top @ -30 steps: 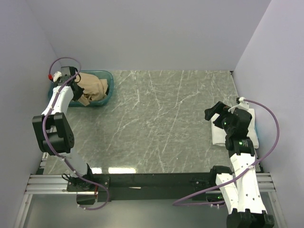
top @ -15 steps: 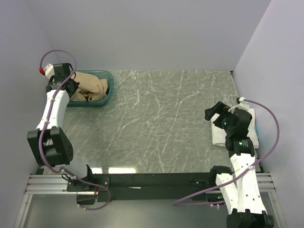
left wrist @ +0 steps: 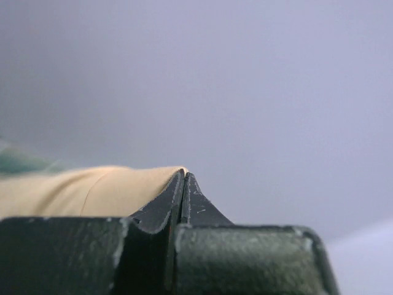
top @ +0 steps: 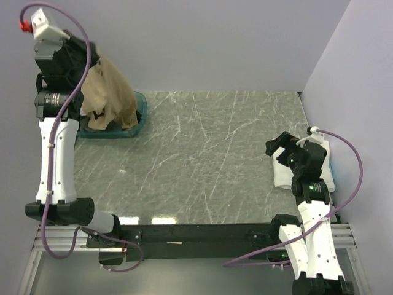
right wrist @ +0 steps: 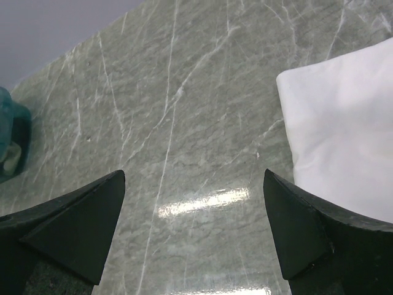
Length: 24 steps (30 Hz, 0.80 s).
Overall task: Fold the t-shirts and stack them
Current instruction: Grab the tshirt from the pile, then move the tshirt to the center of the board
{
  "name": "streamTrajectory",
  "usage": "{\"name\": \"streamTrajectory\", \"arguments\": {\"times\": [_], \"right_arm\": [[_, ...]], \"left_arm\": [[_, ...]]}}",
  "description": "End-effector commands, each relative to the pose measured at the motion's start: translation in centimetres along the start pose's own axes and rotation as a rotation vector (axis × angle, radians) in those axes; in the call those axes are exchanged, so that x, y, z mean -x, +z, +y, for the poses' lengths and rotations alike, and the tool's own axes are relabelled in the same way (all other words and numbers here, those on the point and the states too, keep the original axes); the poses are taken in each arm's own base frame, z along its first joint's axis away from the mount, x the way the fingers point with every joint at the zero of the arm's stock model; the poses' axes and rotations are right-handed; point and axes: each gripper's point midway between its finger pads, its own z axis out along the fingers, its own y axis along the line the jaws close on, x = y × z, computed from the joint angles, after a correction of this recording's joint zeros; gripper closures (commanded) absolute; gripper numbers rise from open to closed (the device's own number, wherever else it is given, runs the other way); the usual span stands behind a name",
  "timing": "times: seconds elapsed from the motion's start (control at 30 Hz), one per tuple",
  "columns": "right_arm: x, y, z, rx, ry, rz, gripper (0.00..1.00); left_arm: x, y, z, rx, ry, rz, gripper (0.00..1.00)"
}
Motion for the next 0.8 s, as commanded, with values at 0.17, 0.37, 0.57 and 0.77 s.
{"name": "streamTrajectory", "arguments": {"times": [0.17,0.37,0.57,0.77], "right_arm": [[1.1,-0.3,0.3,0.009,-0.016,-0.045,0.01],[1.1,-0.3,0.3,0.014,-0.016,-0.051,0.01],[1.2,-0.3,0.4,0.017,-0.016,-0.058,0.01],[1.3,-0.4,0.4,0.02,-0.018,-0.06,0.01]], "left_arm": [[6.6,-13.1,-18.4,-0.718,-0.006,-0.124,0.99],[4.7,-18.6,-24.0,-1.05,-0.029,0.026,0.99],[3.3,-22.4,-27.4,-1.25,-0.068,0.112,0.99],[0.9,-21.8,-27.2,-1.222,-0.079,0.132,0.99]]}}
